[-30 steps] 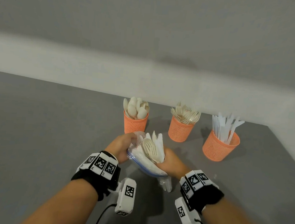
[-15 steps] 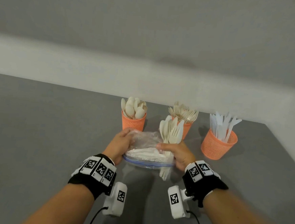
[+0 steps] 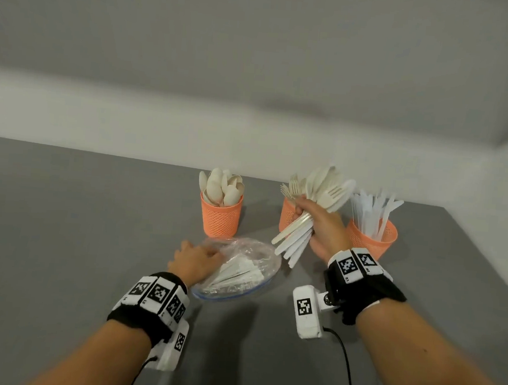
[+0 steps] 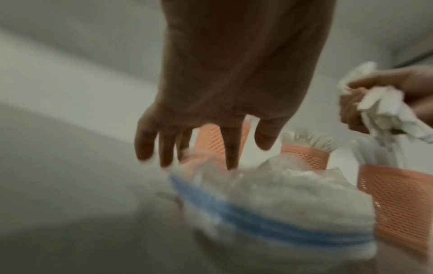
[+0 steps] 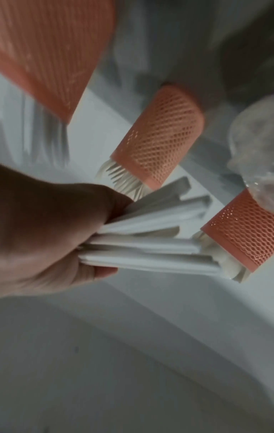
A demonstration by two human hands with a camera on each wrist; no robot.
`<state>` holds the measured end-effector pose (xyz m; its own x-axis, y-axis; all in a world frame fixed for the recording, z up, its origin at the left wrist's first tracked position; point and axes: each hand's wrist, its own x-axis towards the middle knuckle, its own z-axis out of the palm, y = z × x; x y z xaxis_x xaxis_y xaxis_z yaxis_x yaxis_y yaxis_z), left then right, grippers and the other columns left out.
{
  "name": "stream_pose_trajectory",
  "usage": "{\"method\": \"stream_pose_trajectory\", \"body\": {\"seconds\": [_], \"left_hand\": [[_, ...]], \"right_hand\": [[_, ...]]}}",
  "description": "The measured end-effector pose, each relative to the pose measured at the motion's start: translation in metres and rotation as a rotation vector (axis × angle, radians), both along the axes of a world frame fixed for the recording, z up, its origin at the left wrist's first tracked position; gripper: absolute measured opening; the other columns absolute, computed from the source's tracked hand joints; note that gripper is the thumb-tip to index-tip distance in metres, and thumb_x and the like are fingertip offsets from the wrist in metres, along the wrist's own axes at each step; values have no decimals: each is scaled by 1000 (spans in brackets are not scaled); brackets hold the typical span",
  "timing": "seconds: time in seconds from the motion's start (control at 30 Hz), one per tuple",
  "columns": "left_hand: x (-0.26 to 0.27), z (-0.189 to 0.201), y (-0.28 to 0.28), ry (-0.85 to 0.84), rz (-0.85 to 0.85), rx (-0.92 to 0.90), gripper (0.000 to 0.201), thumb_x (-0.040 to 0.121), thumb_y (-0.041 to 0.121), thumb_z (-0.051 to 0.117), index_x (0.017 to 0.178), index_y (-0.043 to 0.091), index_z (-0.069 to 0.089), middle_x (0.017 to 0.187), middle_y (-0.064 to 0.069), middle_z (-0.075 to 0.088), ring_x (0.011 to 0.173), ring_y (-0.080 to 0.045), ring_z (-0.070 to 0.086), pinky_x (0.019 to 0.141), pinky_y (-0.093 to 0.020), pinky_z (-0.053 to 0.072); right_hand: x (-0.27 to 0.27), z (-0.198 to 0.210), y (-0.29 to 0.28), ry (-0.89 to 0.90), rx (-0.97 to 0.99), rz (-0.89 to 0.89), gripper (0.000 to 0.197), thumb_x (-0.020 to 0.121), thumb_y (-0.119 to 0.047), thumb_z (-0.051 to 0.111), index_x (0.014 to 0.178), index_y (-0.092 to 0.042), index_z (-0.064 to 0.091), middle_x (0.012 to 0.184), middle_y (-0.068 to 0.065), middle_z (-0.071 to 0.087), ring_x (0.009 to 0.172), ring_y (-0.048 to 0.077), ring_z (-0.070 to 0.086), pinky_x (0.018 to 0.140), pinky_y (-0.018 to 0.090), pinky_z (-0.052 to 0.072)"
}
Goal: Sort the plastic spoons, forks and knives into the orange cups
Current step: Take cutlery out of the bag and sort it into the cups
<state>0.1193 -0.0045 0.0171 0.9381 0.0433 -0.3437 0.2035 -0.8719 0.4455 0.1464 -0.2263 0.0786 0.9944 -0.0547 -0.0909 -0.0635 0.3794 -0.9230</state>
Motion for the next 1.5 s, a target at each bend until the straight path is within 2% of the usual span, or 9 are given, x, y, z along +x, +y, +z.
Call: {"method": "stream_pose_trajectory", "body": {"seconds": [0.07,0.13,0.27,0.37,0.53,0.73,0.9,1.2,1.5], "left_hand": [[-4,16,-8,-297,25,-6,49,86,62,41,124,35,57,145,-13,31,135,-31,28,112,-46,23],[-11,42,-22,-421,-50,-354,54,84,61,50,126,29,56,144,-5,33,130,-20,35,107,-37,30],[-16,69,-52,-11,-302,-965,59,85,31,65,135,13,41,127,1,56,112,-11,57,96,-26,46],[-12,76,-57,132,-264,-1224,30,89,8,58,118,4,54,93,-7,71,80,-16,70,77,-28,57],[-10,74,-62,199,-230,-1360,8,88,11,56,86,8,63,72,-6,63,60,-14,63,59,-25,55],[-5,71,-65,193,-157,-1516,30,88,12,52,117,3,57,82,-8,68,68,-14,68,60,-28,57],[-3,67,-74,207,-79,-1564,38,89,30,48,117,6,56,78,-3,65,71,-16,66,61,-32,57],[3,62,-85,217,-50,-1578,30,86,17,55,114,8,60,99,-13,70,90,-26,70,66,-36,59],[11,58,-100,214,32,-1542,24,92,14,53,108,-2,60,80,-12,72,73,-20,71,63,-30,56]], "right_hand": [[-3,4,4,15,-83,6,12,81,-5,66,73,-7,58,53,2,52,46,13,52,52,26,49],[-8,7,15,20,-110,35,10,80,-4,67,83,-5,58,56,5,54,48,16,55,50,27,51],[-21,20,38,-9,-162,191,10,81,-10,68,90,-7,63,68,4,66,65,16,66,64,27,58],[-25,31,42,-79,-302,304,20,83,-17,67,103,-15,65,88,-1,73,82,10,70,76,26,58],[-28,46,32,-75,-579,401,14,82,-36,67,95,-30,66,90,-8,72,90,7,68,74,22,54],[-33,34,20,-59,-483,215,41,80,-31,69,115,-15,56,104,5,66,91,15,65,80,30,55],[-38,24,15,-117,-474,70,21,88,-19,60,98,0,61,73,7,59,67,14,60,63,24,53],[-37,24,11,-117,-500,28,23,94,-12,48,74,-7,58,68,-1,59,56,0,60,50,11,46],[-32,11,4,-71,-458,-9,24,97,-14,42,112,-3,58,103,12,65,87,14,64,67,14,54]]}}
